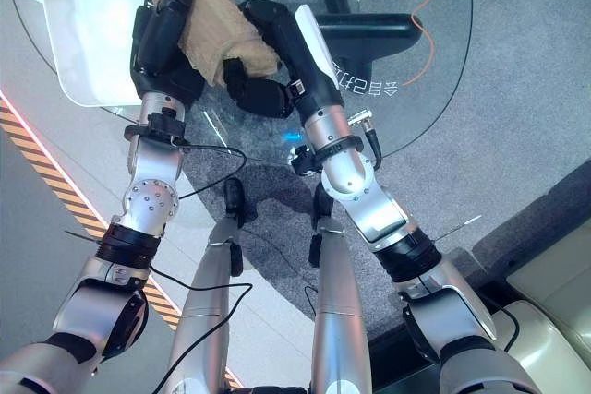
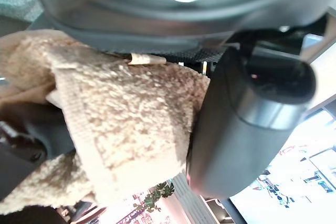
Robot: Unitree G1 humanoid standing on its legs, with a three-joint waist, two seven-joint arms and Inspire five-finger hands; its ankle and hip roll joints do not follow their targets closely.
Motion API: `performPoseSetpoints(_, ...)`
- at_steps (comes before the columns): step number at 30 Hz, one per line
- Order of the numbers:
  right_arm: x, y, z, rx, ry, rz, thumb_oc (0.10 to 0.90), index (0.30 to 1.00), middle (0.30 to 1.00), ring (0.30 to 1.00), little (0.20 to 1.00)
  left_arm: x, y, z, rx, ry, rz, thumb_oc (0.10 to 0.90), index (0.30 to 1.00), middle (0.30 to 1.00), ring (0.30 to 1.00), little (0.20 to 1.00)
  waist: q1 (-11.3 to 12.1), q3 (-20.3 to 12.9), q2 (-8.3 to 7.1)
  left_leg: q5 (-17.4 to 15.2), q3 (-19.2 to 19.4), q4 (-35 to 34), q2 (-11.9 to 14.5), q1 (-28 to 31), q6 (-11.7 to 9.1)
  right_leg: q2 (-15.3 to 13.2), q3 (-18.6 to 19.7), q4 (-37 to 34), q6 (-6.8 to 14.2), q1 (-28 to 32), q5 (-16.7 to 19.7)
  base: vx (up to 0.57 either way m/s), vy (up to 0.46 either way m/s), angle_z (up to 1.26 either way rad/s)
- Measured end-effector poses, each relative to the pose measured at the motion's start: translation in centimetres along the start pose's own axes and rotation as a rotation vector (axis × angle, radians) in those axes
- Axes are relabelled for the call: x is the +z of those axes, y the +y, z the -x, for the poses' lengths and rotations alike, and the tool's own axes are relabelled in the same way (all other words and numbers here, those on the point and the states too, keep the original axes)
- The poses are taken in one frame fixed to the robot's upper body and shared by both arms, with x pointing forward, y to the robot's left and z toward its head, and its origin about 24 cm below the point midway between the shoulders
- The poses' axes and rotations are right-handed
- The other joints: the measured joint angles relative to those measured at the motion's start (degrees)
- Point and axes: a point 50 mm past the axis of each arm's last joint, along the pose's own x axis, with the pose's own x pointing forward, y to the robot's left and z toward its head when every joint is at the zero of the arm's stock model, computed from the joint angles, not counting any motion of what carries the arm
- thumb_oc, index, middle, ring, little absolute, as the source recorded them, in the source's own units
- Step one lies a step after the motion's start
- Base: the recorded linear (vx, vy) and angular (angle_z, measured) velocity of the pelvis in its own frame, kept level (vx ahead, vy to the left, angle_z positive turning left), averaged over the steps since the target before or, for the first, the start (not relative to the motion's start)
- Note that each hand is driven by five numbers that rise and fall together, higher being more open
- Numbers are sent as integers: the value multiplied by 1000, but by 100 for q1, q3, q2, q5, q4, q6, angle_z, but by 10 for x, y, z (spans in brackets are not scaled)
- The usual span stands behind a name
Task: Wipe the table with a cloth and put it in the basket.
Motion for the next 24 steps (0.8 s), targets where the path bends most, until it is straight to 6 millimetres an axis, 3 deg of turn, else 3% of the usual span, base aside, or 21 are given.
performPoseSetpoints(13,4,0,-3,3,-15,3,100,300,300,300,200,3,-2,-1,-14,-28,-5,100,300,300,300,200,1,0,0,3,2,-79,0,-19,-2,-1,2,-14,0,-50,0,0,0,0)
performPoseSetpoints(14,4,0,-3,3,-15,3,550,686,686,686,650,3,-2,-1,-14,-28,-5,100,300,300,300,200,-2,0,0,3,4,-78,1,-19,-2,-1,2,-13,0,-50,0,0,0,0)
performPoseSetpoints(15,4,0,-3,3,-16,3,800,900,900,900,900,3,-2,-1,-15,-28,-5,100,300,300,300,200,-5,0,0,3,8,-78,0,-19,-2,-1,2,-13,0,-50,0,0,0,0)
performPoseSetpoints(24,4,1,-3,10,-17,1,800,900,900,900,900,7,-1,-2,-11,-49,-7,100,300,300,300,200,-11,0,0,3,10,-78,-2,-19,-2,-1,3,-12,0,-51,0,0,0,0)
